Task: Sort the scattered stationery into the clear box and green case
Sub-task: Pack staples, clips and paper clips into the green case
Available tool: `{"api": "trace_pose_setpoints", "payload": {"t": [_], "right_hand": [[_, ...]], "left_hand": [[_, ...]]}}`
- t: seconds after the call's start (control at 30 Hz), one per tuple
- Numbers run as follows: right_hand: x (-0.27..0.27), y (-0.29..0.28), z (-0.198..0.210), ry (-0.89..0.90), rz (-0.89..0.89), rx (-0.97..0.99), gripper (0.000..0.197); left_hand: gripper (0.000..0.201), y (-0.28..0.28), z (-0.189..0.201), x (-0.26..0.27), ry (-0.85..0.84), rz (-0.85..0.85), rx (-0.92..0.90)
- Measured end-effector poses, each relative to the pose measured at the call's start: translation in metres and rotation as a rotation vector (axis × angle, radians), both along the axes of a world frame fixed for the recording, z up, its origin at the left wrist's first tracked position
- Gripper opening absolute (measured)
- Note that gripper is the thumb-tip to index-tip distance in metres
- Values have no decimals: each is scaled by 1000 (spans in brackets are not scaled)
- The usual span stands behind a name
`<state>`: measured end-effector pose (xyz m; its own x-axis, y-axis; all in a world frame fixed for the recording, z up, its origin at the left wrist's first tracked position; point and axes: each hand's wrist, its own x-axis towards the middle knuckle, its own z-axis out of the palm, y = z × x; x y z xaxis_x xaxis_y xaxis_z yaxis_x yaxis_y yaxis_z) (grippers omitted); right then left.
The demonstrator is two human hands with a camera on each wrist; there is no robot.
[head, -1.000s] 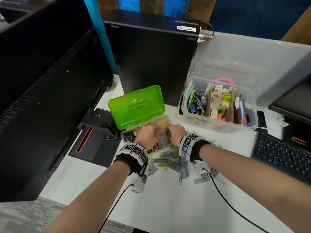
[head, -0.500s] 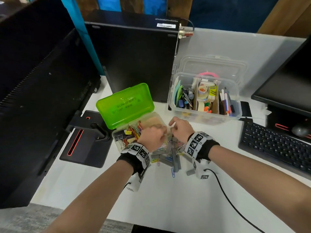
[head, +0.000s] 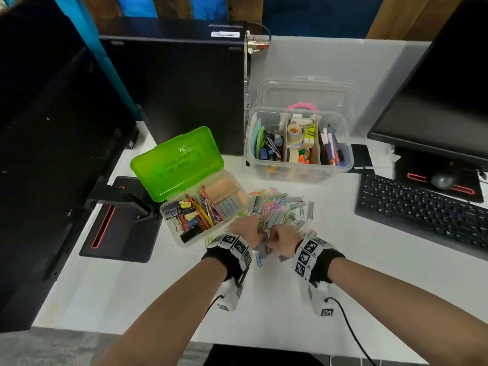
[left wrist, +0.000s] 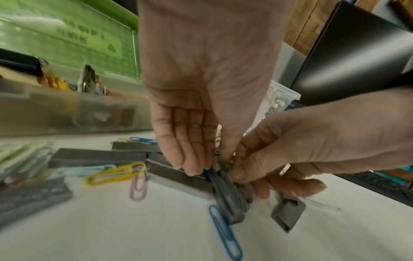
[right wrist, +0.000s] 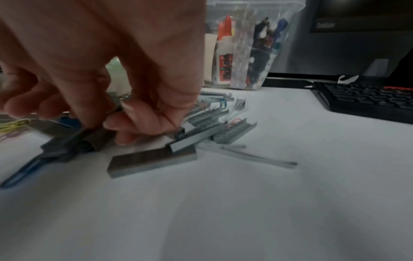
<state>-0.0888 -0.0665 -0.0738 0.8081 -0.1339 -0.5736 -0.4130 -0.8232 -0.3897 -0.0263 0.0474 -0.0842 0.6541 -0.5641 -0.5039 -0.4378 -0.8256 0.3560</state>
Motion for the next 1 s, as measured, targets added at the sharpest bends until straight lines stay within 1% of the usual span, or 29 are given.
{"api": "trace_pose_setpoints", "payload": {"t": [0.03,0.1,0.2,0.23,0.3,0.33,0.43,0.47,0.53,0.63,0.73,0.8,0.9,0.97,1.0], "right_hand": [[0,-2,0,6,-9,27,16],[-2,-7,-2,22,-45,80,16],[-2,-12,-4,39,-163,191,10],[-2,-12,-5,36,-185,208,8],[0,-9,-6,35,-138,172,11],[0,-7,-6,30,-101,128,10],[0,0,-9,-10,-72,39,6],[0,1,-10,-13,-81,37,7],[1,-1,-10,22,-100,64,8],[4,-12,-9,92,-145,156,16],[5,-24,-3,104,-138,225,7],[6,-32,0,97,-147,275,7],[8,-39,5,70,-258,447,10],[9,-40,10,27,-321,566,9],[9,-40,13,9,-356,642,12]], "left_hand": [[27,0,-2,0,27,38,0],[32,2,0,0,28,120,19],[33,8,-1,1,71,157,4],[36,9,0,1,86,187,2],[38,8,-1,1,92,271,5],[38,8,-2,1,83,287,7],[43,4,2,-2,64,279,-5],[41,3,2,-3,57,284,-18],[31,4,5,-4,76,316,-39],[24,8,9,-4,144,378,-116],[23,16,12,-3,153,384,-181],[20,19,10,-1,161,409,-238],[21,23,7,2,180,457,-323],[21,25,7,3,179,467,-364],[20,26,9,3,167,466,-382]]}}
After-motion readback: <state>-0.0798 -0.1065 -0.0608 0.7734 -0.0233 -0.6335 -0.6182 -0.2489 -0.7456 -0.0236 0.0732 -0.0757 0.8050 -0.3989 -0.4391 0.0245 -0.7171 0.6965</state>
